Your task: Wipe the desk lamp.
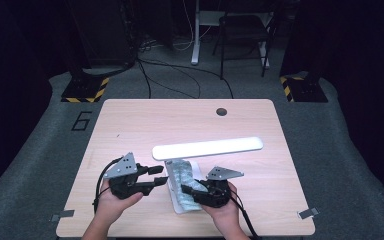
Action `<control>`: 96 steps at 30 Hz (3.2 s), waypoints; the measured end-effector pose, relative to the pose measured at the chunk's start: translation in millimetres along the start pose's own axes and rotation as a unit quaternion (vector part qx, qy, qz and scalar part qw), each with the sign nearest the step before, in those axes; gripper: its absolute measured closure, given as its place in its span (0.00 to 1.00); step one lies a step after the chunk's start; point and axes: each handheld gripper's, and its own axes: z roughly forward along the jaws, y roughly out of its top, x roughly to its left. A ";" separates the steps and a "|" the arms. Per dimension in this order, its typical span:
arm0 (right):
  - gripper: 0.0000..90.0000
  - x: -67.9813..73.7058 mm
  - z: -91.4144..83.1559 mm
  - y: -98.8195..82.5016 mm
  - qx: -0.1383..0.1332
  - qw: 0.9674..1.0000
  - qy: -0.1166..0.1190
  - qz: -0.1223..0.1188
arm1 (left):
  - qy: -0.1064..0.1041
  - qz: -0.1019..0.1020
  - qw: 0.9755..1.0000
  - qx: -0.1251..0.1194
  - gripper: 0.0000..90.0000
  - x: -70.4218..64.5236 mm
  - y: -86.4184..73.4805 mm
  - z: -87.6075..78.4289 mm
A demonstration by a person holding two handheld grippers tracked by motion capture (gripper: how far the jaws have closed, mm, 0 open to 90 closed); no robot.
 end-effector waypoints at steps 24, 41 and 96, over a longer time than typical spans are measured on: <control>0.71 -0.7 12.1 -15.9 0.029 0.999 -0.026 -0.030 | 0.005 0.005 1.000 0.000 0.66 0.0 0.1 -0.1; 0.71 -13.5 30.9 -43.8 0.093 0.991 -0.068 -0.065 | 0.004 0.004 1.000 0.001 0.65 -0.2 -0.7 1.3; 0.72 54.0 -41.9 65.5 -0.111 0.986 -0.009 -0.126 | -0.025 0.015 1.000 0.005 0.59 5.4 -4.6 0.0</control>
